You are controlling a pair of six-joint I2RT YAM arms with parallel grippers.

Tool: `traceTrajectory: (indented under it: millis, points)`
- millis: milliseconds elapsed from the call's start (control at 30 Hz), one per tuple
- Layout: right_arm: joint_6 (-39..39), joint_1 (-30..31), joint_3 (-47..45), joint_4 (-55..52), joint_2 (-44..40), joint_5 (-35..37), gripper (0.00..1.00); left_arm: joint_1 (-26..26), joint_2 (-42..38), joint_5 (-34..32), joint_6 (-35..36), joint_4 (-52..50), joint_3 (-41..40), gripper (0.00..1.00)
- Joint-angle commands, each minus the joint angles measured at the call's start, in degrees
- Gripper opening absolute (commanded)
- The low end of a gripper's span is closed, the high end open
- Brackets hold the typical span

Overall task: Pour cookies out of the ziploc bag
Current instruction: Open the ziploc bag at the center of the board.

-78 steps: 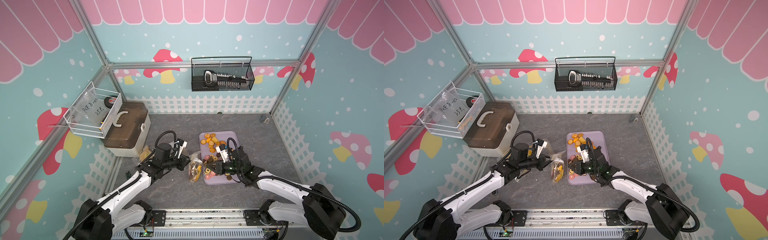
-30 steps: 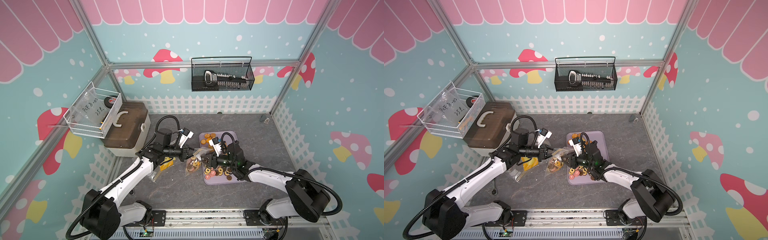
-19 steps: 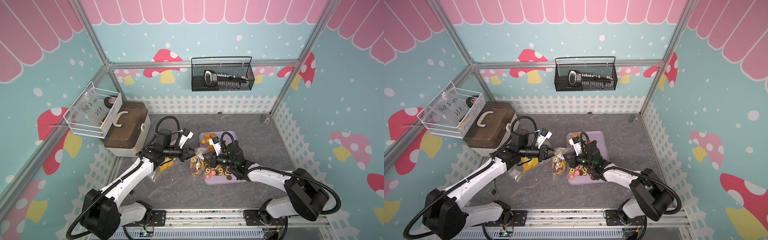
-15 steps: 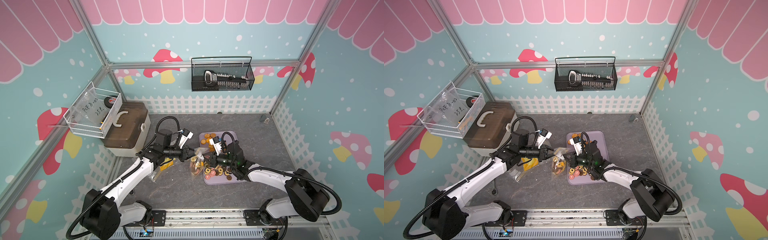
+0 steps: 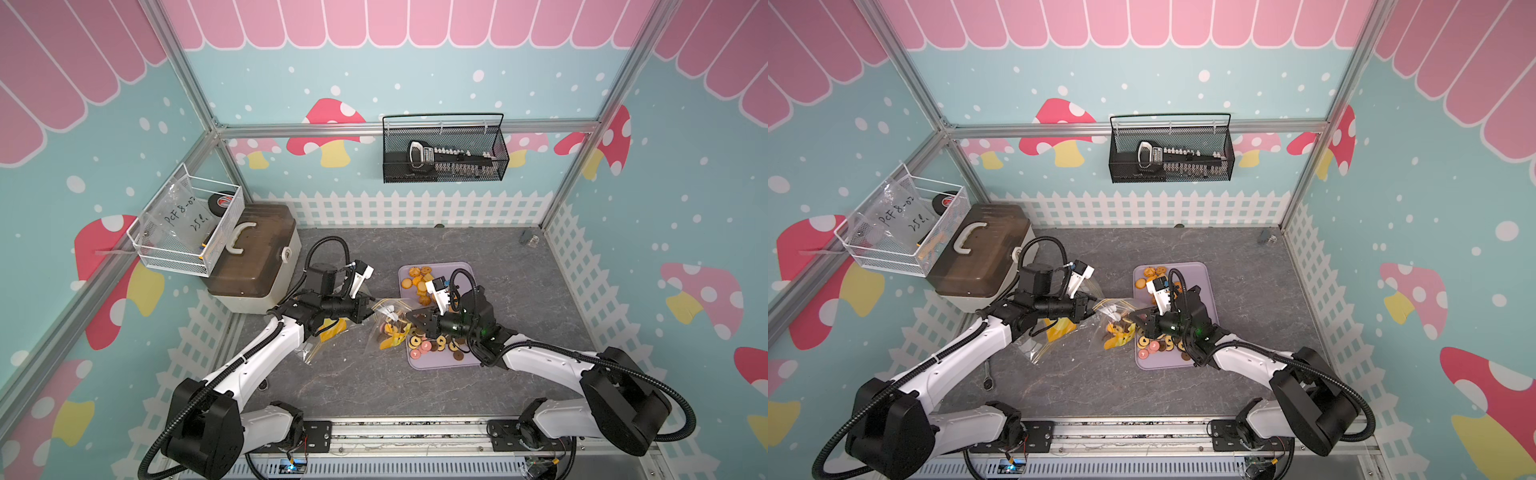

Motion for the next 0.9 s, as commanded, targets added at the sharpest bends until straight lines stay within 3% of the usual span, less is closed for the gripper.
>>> traceTrajectory:
  millis: [0,200,367,600,767,800,867]
  points:
    - [-0.1,-0.8,-1.4,-0.5,-2.0,0.2,0.0,1.3,-1.2,-2.9,-0.7,0.1,-0.9,0.0]
    - [-1.2,-0.8,-1.0,-2.8,-1.6,0.8,0.0,1.3,-1.2,-2.2,-1.6,1.9,-1.9,0.0]
    - [-5.7,-0.7,0.3,-11.1,-3.8,4.0,0.0,1.4,-1.6,-4.3,-0.7,0.5,-1.8,0.0]
    - [-5.6,-0.8,1.4,-11.4,-4.1,-0.3,0.0,1.3,-0.8,-7.4,-0.4,-0.8,-1.6,0.0]
    - [-7.4,-0.8,2.2,-14.1,-3.7,2.1,0.0,0.9,-1.6,-4.8,0.4,0.4,-2.4,0.0]
    - [-7.5,-0.8,2.9,-14.3,-2.8,1.6,0.03,0.6,-1.7,-4.3,0.7,0.4,-2.4,0.0]
    - [-7.6,-0.8,3.9,-13.5,-0.9,1.2,0.24,0.2,-1.7,-3.7,1.6,-0.4,-2.2,0.0]
